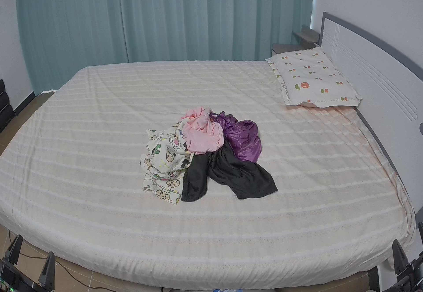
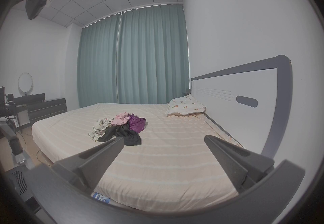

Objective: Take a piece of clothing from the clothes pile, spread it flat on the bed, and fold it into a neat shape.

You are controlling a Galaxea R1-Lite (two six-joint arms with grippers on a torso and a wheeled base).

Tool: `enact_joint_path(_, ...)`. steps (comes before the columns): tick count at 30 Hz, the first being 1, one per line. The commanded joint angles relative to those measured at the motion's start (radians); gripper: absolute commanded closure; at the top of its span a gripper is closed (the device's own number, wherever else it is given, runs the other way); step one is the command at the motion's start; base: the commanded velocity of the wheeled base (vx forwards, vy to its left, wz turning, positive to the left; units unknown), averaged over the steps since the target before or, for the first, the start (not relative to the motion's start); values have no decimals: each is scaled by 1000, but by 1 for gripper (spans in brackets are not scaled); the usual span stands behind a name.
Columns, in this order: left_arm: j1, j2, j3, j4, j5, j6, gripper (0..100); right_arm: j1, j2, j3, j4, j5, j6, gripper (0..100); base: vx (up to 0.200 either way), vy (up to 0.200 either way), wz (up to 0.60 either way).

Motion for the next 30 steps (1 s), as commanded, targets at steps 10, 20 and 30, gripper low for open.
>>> enact_joint_path(10,0,-10,14,0,0,2,0,29,644,-226,-71,181,109,0,0,0,0)
enact_joint_path(20,-1,-8,14,-2,-3,3,0,143,1287,-289,-490,177,192,0,0,0,0)
enact_joint_path(30,-1,-10,14,0,-3,-2,0,313,1810,-558,-701,21,436,0,0,0,0)
